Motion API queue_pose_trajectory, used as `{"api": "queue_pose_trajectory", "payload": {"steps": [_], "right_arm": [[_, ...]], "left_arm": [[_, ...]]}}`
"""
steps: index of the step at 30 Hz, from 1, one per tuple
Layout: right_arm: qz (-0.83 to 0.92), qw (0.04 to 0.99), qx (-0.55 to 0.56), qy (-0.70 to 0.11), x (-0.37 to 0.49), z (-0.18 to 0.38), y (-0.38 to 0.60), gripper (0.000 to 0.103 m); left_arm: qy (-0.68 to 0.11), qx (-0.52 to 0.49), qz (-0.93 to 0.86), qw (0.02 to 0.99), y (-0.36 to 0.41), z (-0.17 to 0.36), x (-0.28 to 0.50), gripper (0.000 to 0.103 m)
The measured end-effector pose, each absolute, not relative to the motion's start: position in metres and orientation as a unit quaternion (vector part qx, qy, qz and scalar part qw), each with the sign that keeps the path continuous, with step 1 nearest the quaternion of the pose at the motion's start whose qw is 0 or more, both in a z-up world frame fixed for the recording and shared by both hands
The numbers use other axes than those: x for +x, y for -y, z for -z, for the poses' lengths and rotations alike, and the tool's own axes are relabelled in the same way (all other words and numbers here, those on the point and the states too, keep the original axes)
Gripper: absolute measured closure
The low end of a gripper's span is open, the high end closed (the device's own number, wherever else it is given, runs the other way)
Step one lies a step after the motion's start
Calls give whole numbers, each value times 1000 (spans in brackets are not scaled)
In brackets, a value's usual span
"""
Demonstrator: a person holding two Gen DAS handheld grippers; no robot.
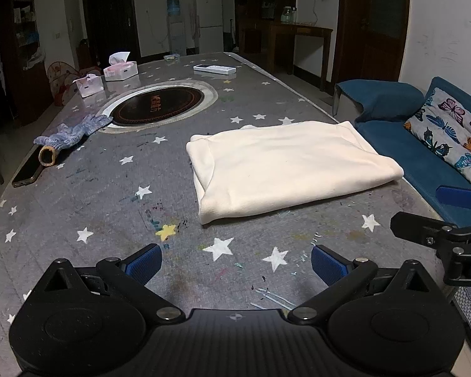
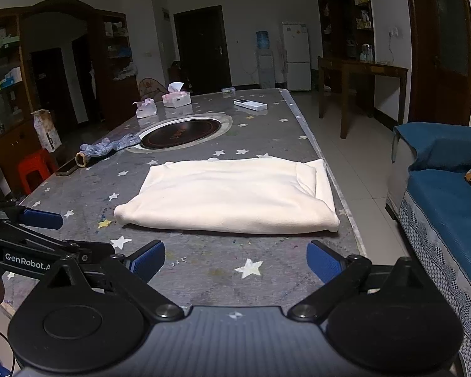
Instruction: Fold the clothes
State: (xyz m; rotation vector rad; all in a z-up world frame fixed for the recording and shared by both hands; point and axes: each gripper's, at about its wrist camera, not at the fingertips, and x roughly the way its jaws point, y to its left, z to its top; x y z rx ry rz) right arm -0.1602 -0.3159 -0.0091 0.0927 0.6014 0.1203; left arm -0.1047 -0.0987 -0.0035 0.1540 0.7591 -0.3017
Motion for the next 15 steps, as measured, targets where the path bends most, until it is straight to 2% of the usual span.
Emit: {"api": "queue_pose_trajectory", "payload": {"steps": [15], "right_arm": [[-65, 952, 45, -294, -161, 9, 316, 4]], "left_arm": [[-369, 76, 148, 915, 101, 3, -104, 0]]}}
